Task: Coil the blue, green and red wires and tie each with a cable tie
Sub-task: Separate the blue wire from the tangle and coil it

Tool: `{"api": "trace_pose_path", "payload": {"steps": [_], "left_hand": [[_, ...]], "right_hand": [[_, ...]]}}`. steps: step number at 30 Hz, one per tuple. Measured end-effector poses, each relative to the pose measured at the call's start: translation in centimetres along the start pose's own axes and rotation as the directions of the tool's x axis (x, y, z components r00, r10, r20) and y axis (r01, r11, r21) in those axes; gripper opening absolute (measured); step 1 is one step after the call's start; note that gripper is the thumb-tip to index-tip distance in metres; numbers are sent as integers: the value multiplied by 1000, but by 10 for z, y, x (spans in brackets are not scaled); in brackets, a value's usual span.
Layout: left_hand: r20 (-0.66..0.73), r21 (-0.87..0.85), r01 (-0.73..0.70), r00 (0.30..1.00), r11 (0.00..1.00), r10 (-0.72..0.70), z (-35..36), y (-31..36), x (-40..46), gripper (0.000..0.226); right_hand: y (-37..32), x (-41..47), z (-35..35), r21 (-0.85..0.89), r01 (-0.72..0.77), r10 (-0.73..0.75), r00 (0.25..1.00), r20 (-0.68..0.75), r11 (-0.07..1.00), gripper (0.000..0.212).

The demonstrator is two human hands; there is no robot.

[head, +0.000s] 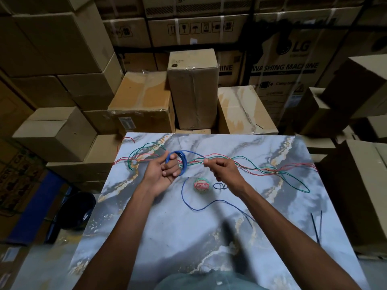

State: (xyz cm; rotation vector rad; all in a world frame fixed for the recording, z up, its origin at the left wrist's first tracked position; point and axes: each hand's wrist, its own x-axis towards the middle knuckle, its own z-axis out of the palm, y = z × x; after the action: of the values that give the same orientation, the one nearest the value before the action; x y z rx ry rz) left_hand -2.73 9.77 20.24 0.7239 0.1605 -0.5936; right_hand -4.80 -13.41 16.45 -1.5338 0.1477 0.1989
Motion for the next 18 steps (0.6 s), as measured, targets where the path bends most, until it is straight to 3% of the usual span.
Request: {"api": "trace_pose_path", "payload": {"steps": [5, 8, 10, 14, 18], "left_hand": [[-84, -153, -79, 994, 985, 67, -6, 5, 5, 38], [-207, -241, -151, 973, 959, 101, -11, 4, 11, 43], [-279, -270, -219, 950, 938, 142, -15, 5, 14, 45], [-352, -244, -310, 911, 919, 214, -21, 13, 19, 42], [-367, -68, -304, 893, 950, 259, -18, 8, 22, 39]], "right_hand": [[15, -6, -3, 1, 25, -25, 999, -31, 1000, 9], [27, -4, -1, -324, 121, -153, 985, -76, 938, 9], [33, -8, 0, -599, 177, -269, 961, -66, 781, 16], [30, -23, 3, -725, 390, -432, 891, 140, 568, 27], [19, -32, 10, -753, 553, -320, 830, 457, 358, 31]]}}
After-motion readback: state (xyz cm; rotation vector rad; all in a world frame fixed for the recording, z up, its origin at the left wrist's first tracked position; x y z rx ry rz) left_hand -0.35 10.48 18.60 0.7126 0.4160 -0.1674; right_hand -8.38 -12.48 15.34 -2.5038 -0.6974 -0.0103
